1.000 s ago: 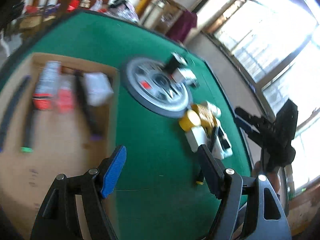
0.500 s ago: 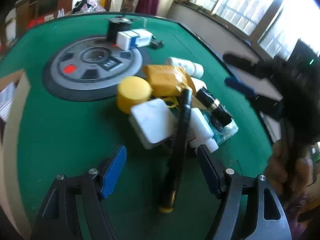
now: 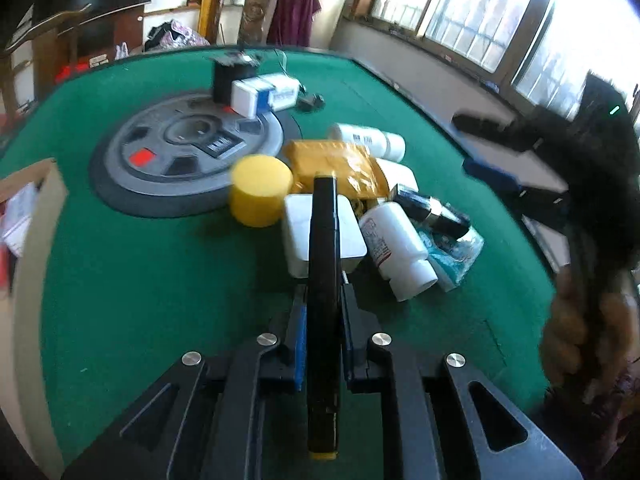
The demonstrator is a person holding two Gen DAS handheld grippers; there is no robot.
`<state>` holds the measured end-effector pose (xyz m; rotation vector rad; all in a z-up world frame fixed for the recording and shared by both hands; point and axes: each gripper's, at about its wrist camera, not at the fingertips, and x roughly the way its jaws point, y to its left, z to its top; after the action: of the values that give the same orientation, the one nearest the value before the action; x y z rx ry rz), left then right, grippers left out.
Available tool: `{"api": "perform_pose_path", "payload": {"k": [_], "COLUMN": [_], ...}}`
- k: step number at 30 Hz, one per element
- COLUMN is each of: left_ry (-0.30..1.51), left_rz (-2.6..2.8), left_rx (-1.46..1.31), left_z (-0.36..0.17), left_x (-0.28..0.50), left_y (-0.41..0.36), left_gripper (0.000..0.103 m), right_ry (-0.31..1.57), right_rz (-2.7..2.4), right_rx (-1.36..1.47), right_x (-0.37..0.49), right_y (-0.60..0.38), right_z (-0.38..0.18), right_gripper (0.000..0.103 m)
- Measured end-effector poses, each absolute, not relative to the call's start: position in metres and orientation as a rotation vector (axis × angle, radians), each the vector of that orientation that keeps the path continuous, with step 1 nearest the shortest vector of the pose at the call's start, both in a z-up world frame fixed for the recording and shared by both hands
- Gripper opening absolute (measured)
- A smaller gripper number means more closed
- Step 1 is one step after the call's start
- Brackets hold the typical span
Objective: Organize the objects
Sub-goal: 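Grasp a black marker with the left gripper while the right gripper grasps the black-and-gold tube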
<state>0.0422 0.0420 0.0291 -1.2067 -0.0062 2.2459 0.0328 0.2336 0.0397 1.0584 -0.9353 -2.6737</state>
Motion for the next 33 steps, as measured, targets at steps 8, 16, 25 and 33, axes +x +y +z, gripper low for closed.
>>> {"api": "perform_pose_path", "payload": {"k": [8, 16, 25, 33], "left_ry": [-0.171, -0.279, -0.379, -0.447], "left_rz": [2.257, 2.323, 2.353, 2.387], "left_rx": [-1.146, -1.071, -1.058, -1.07], "left_z": [0.048, 0.064, 0.063, 0.055], "left_x": [0.055, 0.075, 0.077, 0.078], "left_y": [-0.008, -0.058, -0.102, -0.125], "left_gripper": [0.011, 0.011, 0.011, 0.011], "right_ry": [-0.874, -0.734, -0.31, 0.075], "right_rz": [-2.691, -2.712, -2.743, -2.746], "right_rx": [1.136, 1.184, 1.3, 1.406], "right_x": [0.026, 0.028, 0.041, 0.022], "right_y": [0.224, 0.208, 0.186, 0.152], "right_z": [0.027, 0.026, 0.027, 0.013], "right_gripper": [0.06, 0.06, 0.06, 0.017]}}
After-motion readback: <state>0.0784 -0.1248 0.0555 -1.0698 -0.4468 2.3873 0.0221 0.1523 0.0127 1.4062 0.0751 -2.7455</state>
